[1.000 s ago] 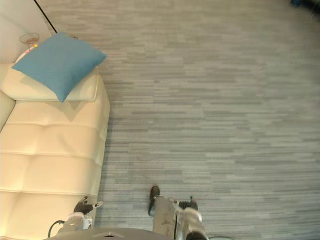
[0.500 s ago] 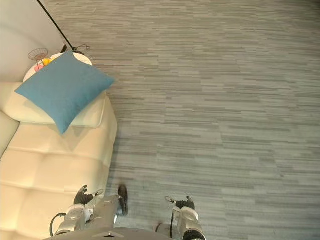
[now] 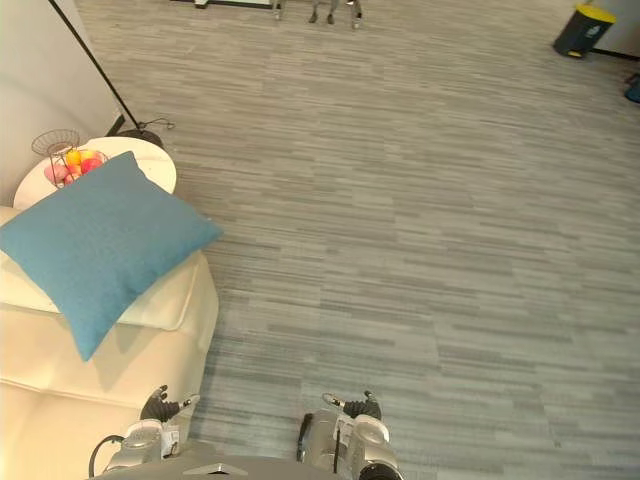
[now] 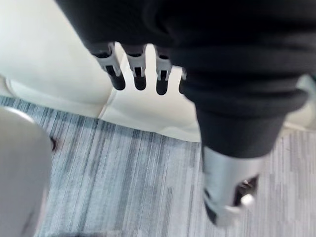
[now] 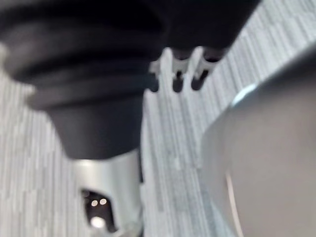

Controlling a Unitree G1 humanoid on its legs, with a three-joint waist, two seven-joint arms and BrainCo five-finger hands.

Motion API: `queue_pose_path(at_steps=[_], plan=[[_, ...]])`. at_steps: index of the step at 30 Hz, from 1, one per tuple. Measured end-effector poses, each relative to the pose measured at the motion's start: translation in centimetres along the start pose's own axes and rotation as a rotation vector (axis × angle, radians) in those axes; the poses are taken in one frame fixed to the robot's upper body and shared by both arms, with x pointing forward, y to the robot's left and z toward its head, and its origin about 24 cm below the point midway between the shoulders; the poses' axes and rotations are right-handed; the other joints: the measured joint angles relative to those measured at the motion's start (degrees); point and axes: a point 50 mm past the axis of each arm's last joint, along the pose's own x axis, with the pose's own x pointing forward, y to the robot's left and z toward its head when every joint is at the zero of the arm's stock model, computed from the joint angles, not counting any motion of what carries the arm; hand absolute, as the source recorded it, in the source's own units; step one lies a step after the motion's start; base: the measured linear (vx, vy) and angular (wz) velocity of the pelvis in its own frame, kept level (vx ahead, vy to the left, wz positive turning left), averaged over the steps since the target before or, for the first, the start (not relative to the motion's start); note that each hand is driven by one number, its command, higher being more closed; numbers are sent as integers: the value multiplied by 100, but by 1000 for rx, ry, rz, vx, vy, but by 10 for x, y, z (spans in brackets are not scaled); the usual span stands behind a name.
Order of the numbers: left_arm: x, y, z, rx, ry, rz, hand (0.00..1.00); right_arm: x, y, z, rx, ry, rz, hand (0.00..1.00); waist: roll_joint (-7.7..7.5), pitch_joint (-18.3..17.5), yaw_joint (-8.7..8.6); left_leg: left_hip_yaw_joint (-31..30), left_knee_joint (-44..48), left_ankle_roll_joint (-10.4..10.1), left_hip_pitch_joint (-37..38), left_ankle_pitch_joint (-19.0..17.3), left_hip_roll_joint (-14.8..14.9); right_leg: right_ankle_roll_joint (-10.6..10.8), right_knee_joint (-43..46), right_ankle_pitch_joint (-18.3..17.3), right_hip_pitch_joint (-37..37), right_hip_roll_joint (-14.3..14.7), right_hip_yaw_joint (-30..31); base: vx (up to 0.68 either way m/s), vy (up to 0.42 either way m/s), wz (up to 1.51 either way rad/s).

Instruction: Pick up cushions and gather them together orderly.

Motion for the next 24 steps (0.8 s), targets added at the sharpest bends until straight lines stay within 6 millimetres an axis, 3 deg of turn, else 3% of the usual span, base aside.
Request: queue_pose_path(at_steps=[1, 2, 4, 6, 8, 9, 12, 13, 14, 15, 17, 19, 22, 23, 24], plan=[[0, 1, -1, -6, 5, 4, 0, 0, -1, -1, 0, 4, -3, 0, -2, 14, -4, -114, -2, -92, 30, -55, -2, 75, -119, 443, 35, -4, 72, 378, -312, 76], [0, 0, -6, -32, 32, 6, 0, 2, -9, -2, -14, 14, -21, 0, 107, -6, 34, -345, -27, -164, 170, -88, 148, -42, 120, 490, 131, 72, -83, 389, -312, 64], [-3, -4, -10, -69, 41, 5, 0, 4, -16, -2, -25, 19, -38, 0, 230, -33, 57, -561, 239, -270, 103, 90, 215, -209, 533, 69, 130, 34, -287, 393, -316, 62], [-2, -5, -7, -103, 37, 15, 0, 4, -18, 1, -31, 8, -41, 0, 341, -2, -7, -719, 1727, -434, -622, 311, 344, -363, 595, -208, 400, -34, -683, 332, -267, 77], [-3, -4, -2, -138, 11, 24, 0, 3, -17, -3, -49, 14, -34, 0, 344, 40, 86, -285, 3378, -469, -1375, 435, 675, -495, 290, -284, 1075, -55, -1103, 334, -201, 75], [-3, -3, -1, -144, 7, 25, 0, 3, -16, -4, -49, 16, -32, 0, 330, 44, 103, -47, 3486, -419, -1478, 442, 730, -494, 143, -285, 1304, -81, -1226, 308, -144, 71], [-3, -6, 5, -158, -18, 16, 0, 1, -12, -7, -43, 24, -20, 0, 339, 24, 192, 838, 2781, -166, -1794, 609, 749, -472, -334, -285, 1891, -210, -1714, 205, -12, 69], [-3, -7, 4, -161, -16, 14, 0, 1, -11, -8, -31, 28, -19, 0, 370, 3, 194, 1066, 2011, -29, -1891, 1043, 707, -401, -449, -282, 2000, -203, -1898, 146, 41, 70], [-3, -6, 3, -150, -10, 12, 0, 2, -10, -5, -24, 23, -20, 0, 362, -56, 190, 1258, 1620, 7, -1884, 1044, 636, -286, -514, -280, 2057, -188, -2021, 224, 86, 128], [-2, -2, 3, -112, -12, 11, 0, 1, -7, -8, -17, 34, -14, 0, 220, -143, 146, 1453, 815, 79, -1781, 1146, 367, -161, -751, -183, 2071, -319, -2192, 187, 86, 131], [0, 1, 5, -85, -17, 13, 0, 0, -7, -14, 10, 63, -20, 0, 38, -116, 161, 1704, 164, 223, -1656, 1477, 126, -99, -1153, -18, 2181, -400, -2404, 163, 99, 118], [0, 7, -2, -116, 12, 29, 0, 1, -6, -14, 58, 78, -22, 0, 16, -117, 271, 1620, -221, 297, -1477, 1663, -86, -99, -1460, 218, 2400, -398, -2415, 96, 92, 63], [-1, 6, -13, -129, 53, 28, 0, 0, -7, -16, 77, 89, -24, 0, 70, -147, 255, 1377, -753, 377, -990, 1733, -422, -80, -717, 209, 2487, -689, -2431, 21, 97, 44], [-2, 4, -14, -121, 61, 21, 0, 0, -8, -18, 81, 91, -27, 0, 127, -189, 183, 1112, -964, 404, -813, 1680, -539, -67, 434, 200, 2154, -999, -2370, -36, 129, 83], [-2, 4, -15, -110, 60, 18, 0, 0, -10, -16, 85, 80, -31, 0, 46, -214, 140, 957, -1019, 453, -748, 1655, -668, -123, 1236, 281, 1861, -1237, -2199, -26, 115, 89]])
